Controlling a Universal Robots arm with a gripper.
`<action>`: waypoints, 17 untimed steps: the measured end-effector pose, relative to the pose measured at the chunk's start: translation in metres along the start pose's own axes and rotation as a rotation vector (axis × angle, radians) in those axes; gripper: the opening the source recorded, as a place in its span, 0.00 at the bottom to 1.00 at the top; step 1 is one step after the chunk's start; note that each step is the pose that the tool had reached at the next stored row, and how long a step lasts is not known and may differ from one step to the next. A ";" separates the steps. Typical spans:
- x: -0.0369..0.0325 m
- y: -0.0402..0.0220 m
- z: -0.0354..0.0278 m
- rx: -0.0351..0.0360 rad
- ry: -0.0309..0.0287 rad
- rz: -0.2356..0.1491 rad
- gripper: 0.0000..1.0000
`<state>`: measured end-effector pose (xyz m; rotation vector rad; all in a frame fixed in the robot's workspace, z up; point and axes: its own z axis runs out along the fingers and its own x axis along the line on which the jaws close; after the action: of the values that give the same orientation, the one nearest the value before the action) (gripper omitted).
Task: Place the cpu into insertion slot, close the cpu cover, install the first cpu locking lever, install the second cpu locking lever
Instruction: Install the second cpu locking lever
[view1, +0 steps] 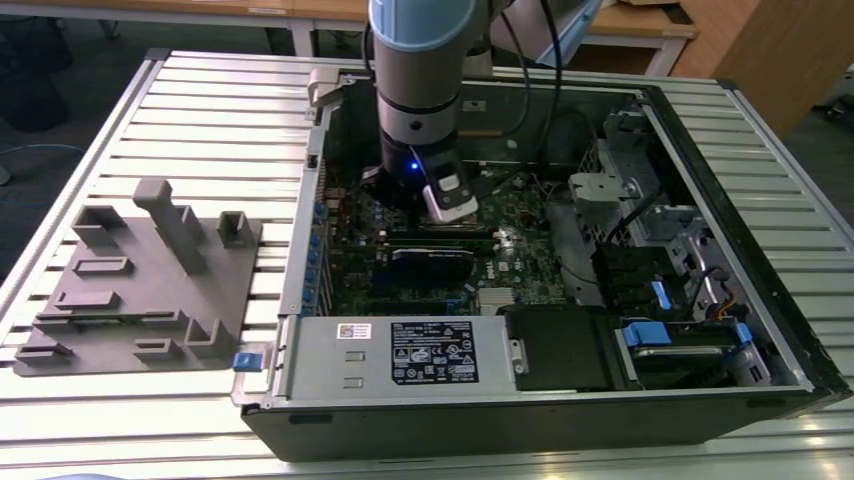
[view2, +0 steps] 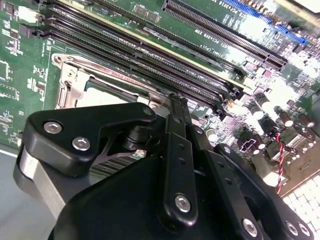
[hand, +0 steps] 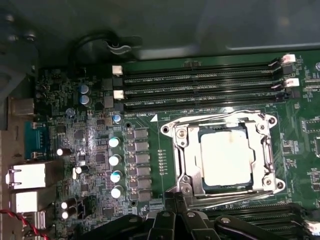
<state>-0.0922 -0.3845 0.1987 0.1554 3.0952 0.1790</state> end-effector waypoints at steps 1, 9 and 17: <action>0.0005 -0.0001 0.0009 -0.0056 -0.0004 0.000 0.11; 0.0030 -0.0032 0.0042 -0.0224 0.0001 0.001 0.11; 0.0026 -0.0014 -0.0119 -0.0224 0.0000 0.001 0.11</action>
<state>-0.0954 -0.3870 0.2103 0.1561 3.0919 0.2136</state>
